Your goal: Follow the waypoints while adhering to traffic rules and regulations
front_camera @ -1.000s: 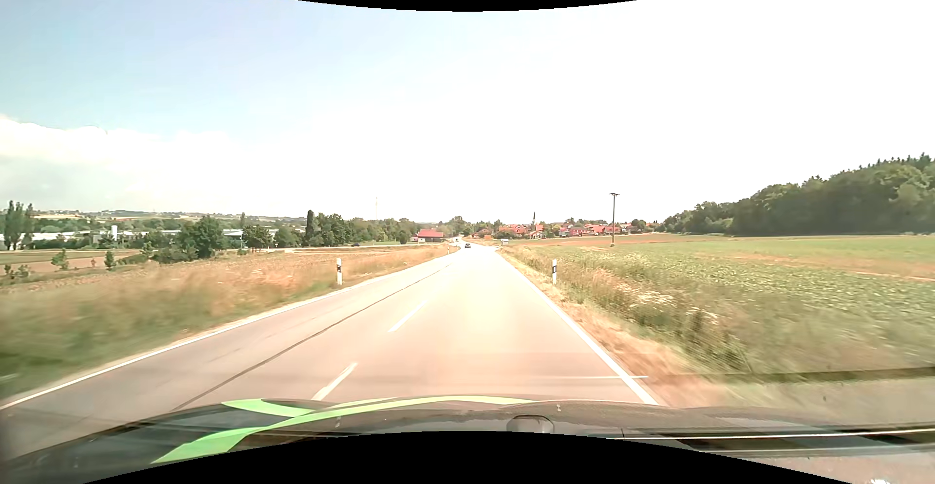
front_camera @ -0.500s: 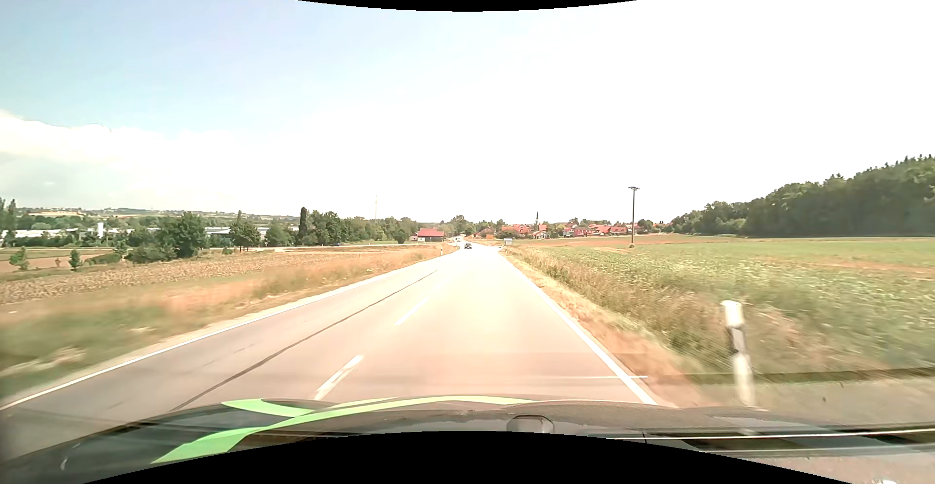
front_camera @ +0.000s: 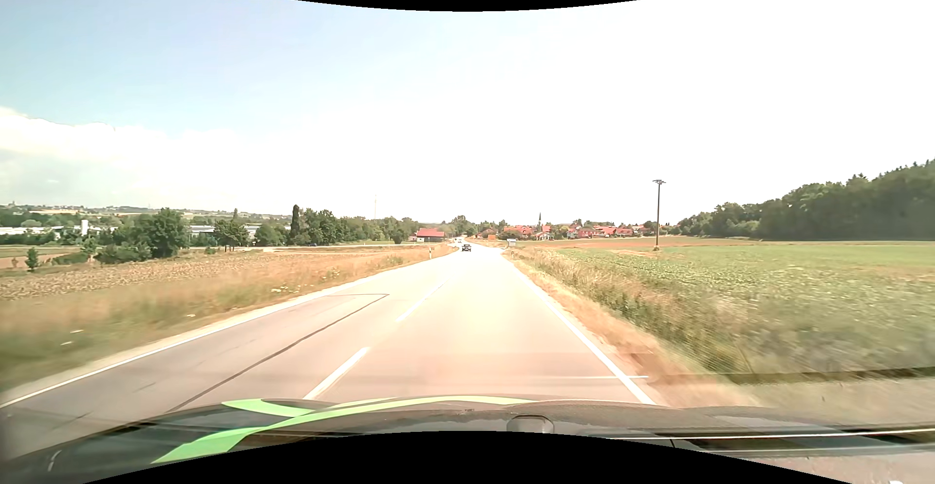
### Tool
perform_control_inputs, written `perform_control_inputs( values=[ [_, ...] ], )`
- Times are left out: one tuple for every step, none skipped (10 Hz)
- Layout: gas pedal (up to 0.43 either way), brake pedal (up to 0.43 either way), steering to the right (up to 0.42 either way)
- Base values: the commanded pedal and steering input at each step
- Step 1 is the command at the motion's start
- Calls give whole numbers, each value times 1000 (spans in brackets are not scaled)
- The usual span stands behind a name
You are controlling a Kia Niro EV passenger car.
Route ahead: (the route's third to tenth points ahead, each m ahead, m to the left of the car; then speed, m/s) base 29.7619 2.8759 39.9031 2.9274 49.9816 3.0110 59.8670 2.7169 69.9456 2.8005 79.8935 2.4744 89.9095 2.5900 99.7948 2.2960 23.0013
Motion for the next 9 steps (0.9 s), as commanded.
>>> perform_control_inputs(
  values=[
    [177, 0, -3],
    [197, 0, -3],
    [209, 0, -3],
    [220, 0, -3],
    [220, 0, -3],
    [240, 0, -3],
    [228, 0, -3],
    [189, 0, -2],
    [157, 0, -3]
  ],
)
